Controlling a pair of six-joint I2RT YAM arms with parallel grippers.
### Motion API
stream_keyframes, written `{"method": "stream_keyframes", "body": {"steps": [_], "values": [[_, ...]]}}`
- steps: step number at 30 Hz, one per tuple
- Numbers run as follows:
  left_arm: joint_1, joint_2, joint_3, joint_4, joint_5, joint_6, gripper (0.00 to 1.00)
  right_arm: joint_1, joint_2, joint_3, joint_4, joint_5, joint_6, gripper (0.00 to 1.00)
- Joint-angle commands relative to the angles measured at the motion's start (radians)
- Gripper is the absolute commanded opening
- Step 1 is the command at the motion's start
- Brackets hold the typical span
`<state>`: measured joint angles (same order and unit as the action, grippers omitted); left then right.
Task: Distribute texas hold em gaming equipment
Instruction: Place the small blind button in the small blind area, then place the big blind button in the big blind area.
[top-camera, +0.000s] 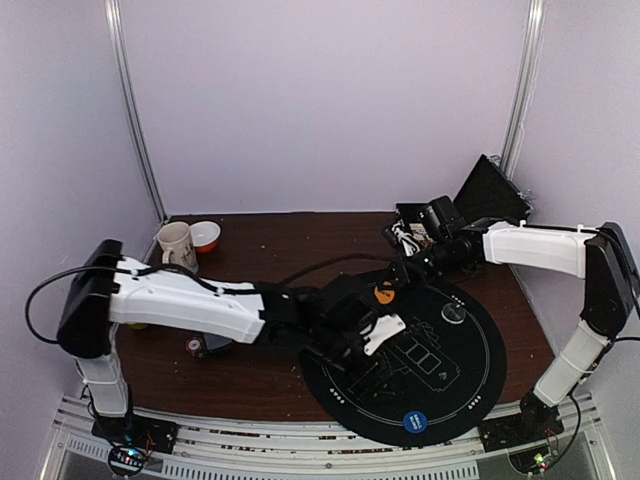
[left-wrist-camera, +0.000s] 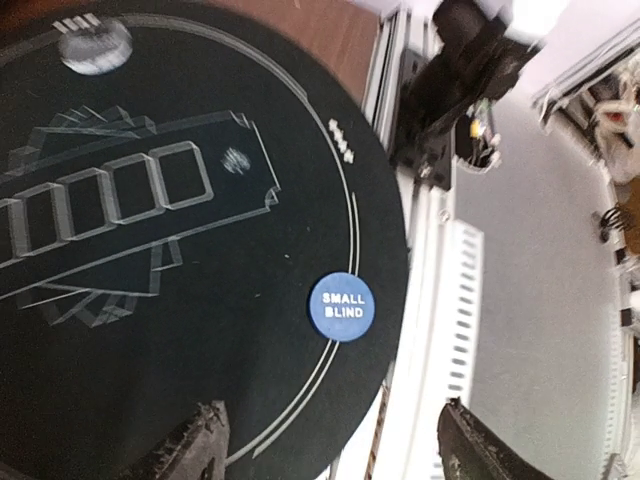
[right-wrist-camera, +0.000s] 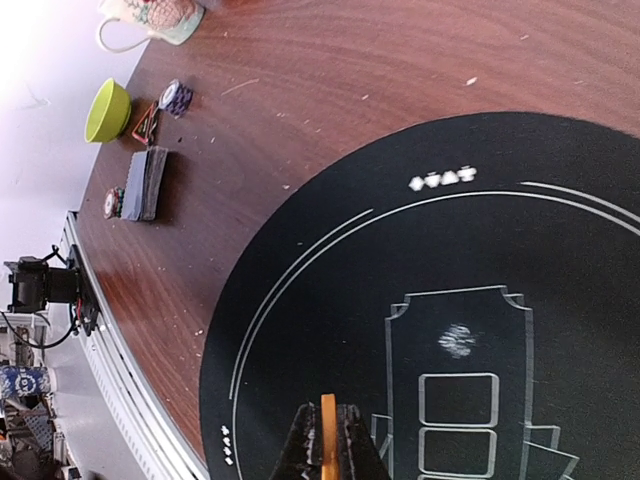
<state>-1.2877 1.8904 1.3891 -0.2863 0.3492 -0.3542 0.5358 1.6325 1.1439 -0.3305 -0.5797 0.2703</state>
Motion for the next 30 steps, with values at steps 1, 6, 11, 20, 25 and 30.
{"method": "stream_keyframes", "body": {"steps": [1, 6, 11, 20, 25, 30], "values": [[0.138, -0.231, -0.130, -0.052, -0.050, -0.042, 0.75, 0.077, 0.077, 0.045, 0.072, -0.018, 0.055, 0.00], [0.355, -0.448, -0.240, -0.127, -0.196, -0.048, 0.84, 0.197, 0.219, 0.091, 0.218, -0.077, 0.150, 0.00], [0.509, -0.579, -0.295, -0.169, -0.432, -0.057, 0.94, 0.296, 0.382, 0.181, 0.319, -0.156, 0.225, 0.00], [0.597, -0.597, -0.317, -0.167, -0.578, -0.010, 0.96, 0.302, 0.509, 0.285, 0.309, -0.130, 0.277, 0.00], [0.639, -0.603, -0.312, -0.179, -0.555, 0.037, 0.97, 0.303, 0.516, 0.231, 0.306, -0.056, 0.322, 0.02], [0.663, -0.626, -0.358, -0.169, -0.528, 0.068, 0.97, 0.305, 0.500, 0.245, 0.200, 0.083, 0.307, 0.30]]}}
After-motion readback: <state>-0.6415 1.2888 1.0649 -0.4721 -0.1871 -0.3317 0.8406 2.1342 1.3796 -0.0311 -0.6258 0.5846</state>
